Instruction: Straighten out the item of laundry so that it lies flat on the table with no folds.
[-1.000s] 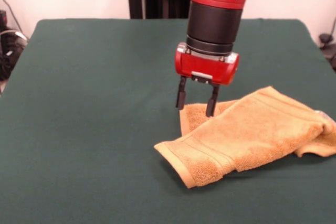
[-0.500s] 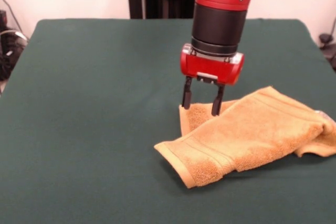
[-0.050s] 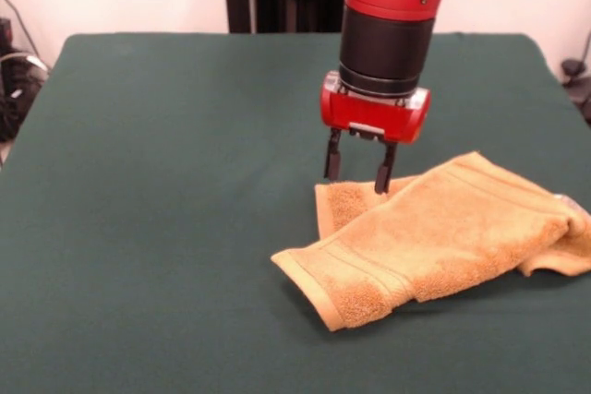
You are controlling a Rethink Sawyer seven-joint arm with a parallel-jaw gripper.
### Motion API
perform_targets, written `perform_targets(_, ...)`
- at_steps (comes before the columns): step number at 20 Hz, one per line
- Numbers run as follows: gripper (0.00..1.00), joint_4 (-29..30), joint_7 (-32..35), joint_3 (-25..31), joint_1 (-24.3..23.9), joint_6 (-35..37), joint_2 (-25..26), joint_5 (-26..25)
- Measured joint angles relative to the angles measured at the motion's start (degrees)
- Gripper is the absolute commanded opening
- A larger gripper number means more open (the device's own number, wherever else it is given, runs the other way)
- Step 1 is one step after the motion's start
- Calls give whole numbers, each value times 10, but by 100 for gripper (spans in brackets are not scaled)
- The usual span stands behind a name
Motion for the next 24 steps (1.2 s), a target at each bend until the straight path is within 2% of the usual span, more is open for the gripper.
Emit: perform_targets(24,100,5,0,2,-13,4,7,0)
